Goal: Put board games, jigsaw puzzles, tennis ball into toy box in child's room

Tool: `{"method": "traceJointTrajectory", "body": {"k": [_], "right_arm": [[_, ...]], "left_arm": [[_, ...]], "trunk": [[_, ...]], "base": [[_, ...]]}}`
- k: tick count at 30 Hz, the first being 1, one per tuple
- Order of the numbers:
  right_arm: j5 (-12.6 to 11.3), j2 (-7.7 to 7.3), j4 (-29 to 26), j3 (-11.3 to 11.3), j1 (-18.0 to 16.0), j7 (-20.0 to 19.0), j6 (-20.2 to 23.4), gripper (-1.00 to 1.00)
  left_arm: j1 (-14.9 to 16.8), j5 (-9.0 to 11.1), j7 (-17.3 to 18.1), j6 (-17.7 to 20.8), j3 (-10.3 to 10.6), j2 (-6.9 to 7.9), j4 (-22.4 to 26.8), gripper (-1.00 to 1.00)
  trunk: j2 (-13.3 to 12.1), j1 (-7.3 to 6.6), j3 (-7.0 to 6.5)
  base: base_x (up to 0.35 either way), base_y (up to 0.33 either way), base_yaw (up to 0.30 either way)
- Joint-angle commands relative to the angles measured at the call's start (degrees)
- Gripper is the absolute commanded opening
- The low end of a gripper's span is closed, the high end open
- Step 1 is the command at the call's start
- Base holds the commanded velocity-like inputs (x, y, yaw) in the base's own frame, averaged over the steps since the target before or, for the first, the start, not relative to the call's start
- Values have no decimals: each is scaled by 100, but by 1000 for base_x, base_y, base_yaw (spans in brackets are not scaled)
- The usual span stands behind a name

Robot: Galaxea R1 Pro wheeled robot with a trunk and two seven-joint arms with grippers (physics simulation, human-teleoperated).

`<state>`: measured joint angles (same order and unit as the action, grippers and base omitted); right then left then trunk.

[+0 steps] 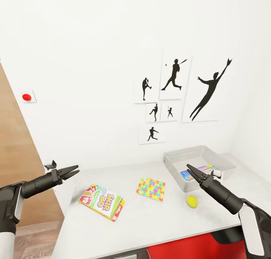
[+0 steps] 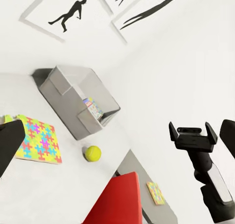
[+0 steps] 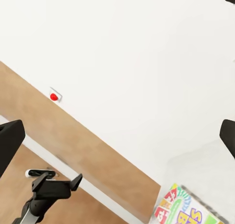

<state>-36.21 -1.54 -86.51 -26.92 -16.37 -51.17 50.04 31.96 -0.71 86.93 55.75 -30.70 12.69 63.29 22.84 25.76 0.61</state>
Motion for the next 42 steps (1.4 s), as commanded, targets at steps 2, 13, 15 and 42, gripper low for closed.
{"method": "traceJointTrajectory", "body": {"k": [2,13,15,42], "right_arm": [[-1,3,-3,-6,-3,-14,30,100],[0,24,-7,4,-1,-7,32,100],[3,30,-7,7,-3,-7,32,100],[69,48,-24,44,-6,18,-20,100]], "left_arm": [[3,-8,26,60,-68,-1,-1,100],[3,-18,26,59,-173,-3,-1,100],[3,-22,26,59,-173,-3,-1,100],[3,-26,13,59,-215,28,-1,100]], "trunk": [[8,3,6],[8,3,6],[8,3,6],[8,3,3]], "base": [[-41,140,0],[-88,101,0],[-210,122,0],[-19,58,12]]}}
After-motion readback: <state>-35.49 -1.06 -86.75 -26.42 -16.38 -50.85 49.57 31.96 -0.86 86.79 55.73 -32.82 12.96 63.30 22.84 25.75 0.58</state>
